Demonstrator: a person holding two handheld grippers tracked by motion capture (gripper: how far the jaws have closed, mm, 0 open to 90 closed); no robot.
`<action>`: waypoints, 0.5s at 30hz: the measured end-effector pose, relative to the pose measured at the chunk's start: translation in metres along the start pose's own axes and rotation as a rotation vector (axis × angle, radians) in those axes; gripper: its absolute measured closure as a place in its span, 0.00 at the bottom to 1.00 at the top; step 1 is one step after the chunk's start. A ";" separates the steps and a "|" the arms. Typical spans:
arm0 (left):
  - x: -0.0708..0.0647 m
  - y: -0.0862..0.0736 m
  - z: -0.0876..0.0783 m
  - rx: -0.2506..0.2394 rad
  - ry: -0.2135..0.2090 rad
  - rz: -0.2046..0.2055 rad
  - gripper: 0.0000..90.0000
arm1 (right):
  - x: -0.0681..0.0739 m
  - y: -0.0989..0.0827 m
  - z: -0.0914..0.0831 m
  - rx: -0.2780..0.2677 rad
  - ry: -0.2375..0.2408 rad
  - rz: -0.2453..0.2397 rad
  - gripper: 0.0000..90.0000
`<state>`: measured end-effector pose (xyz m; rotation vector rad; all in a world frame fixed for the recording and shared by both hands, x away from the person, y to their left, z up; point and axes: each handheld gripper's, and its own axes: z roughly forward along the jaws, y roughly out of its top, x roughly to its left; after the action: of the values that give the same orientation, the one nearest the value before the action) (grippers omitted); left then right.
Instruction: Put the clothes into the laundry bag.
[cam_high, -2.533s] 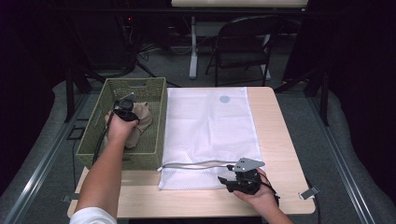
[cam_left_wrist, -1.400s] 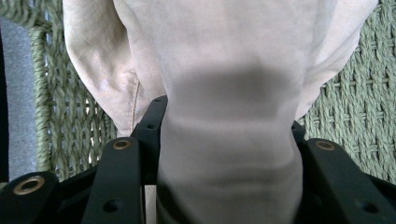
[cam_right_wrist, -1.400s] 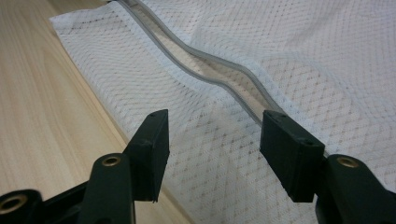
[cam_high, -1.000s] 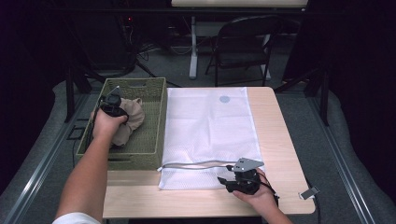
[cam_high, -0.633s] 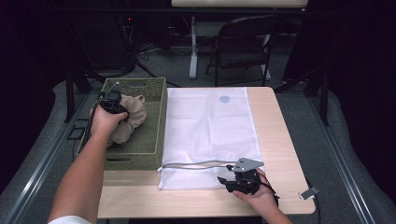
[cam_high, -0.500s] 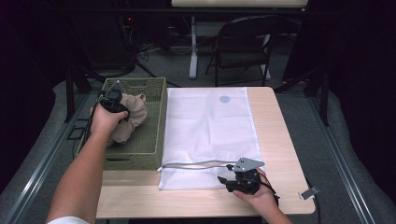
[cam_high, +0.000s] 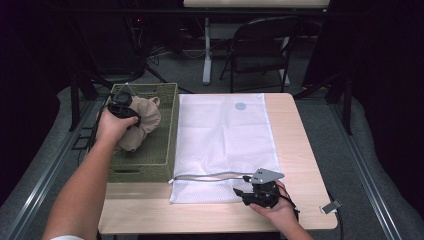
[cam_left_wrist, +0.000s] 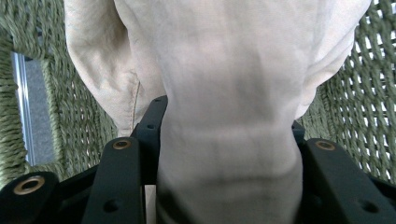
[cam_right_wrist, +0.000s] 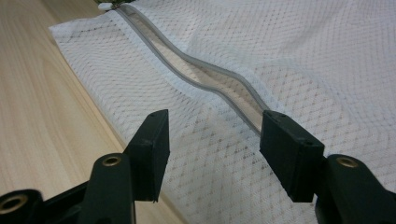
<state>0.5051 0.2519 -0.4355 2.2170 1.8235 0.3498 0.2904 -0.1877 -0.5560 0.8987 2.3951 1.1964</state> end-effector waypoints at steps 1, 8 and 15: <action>0.000 0.000 -0.001 -0.002 0.000 0.007 0.57 | 0.000 0.000 0.000 0.000 0.000 0.000 0.47; -0.002 -0.002 -0.012 -0.026 -0.003 0.031 0.57 | 0.000 0.000 -0.001 0.000 -0.003 -0.001 0.47; 0.000 -0.008 -0.020 -0.040 -0.001 0.048 0.57 | 0.000 0.000 0.000 0.001 -0.001 0.000 0.47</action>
<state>0.4913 0.2539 -0.4195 2.2359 1.7497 0.3907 0.2901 -0.1876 -0.5556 0.8993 2.3953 1.1937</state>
